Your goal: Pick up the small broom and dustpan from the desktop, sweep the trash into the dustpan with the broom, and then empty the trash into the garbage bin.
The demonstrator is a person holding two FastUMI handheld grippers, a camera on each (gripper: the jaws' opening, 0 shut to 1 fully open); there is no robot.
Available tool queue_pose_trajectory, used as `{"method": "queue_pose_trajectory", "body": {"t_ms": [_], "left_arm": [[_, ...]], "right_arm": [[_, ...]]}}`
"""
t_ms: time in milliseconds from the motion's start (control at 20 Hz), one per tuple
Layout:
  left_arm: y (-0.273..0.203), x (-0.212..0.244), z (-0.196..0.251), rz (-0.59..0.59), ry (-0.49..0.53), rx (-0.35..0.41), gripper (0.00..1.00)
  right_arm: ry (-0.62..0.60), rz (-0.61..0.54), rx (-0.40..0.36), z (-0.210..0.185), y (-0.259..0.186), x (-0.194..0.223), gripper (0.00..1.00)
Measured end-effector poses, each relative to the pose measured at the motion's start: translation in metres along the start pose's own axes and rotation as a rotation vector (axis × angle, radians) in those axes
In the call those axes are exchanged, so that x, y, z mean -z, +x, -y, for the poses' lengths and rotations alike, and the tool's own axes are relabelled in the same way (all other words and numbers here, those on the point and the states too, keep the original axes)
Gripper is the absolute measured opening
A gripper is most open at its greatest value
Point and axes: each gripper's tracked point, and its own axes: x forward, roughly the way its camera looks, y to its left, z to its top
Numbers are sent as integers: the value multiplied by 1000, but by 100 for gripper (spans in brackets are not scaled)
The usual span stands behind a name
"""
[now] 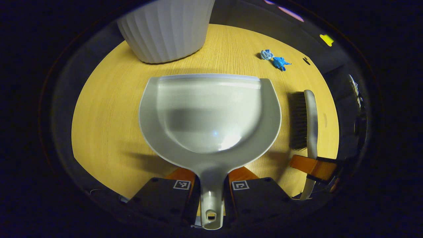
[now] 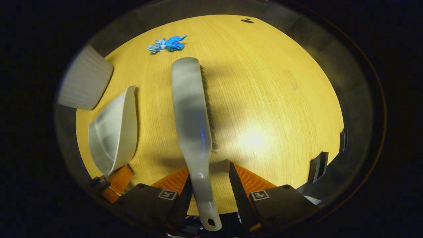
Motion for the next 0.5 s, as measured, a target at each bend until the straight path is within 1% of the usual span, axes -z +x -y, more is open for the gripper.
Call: {"method": "queue_pose_trajectory", "body": {"t_ms": [100, 150, 200, 250, 300, 350, 400, 500], "left_arm": [[0, 0, 0, -4, 4, -4, 30], [0, -1, 0, -7, 6, -4, 30], [1, -1, 0, -10, 8, -6, 29], [1, -1, 0, -10, 12, -9, 29], [2, -1, 1, -14, 19, -13, 29], [2, 0, 1, -16, 30, -16, 29], [3, -1, 1, -20, 41, -19, 29], [2, 0, 1, -26, 75, -20, 29]], "right_arm": [[-53, 11, 4, -1, 4, -6, 60], [-64, 16, 2, -3, 4, -10, 45], [-75, 12, 2, -4, 6, -11, 44], [-77, 10, -1, -5, 5, -16, 37], [-84, 6, -1, -6, 8, -18, 37], [-101, 7, -8, -7, 8, -21, 39], [-137, 16, -17, -9, 6, -24, 35], [-208, 22, -5, -1, 4, -26, 28]]}}
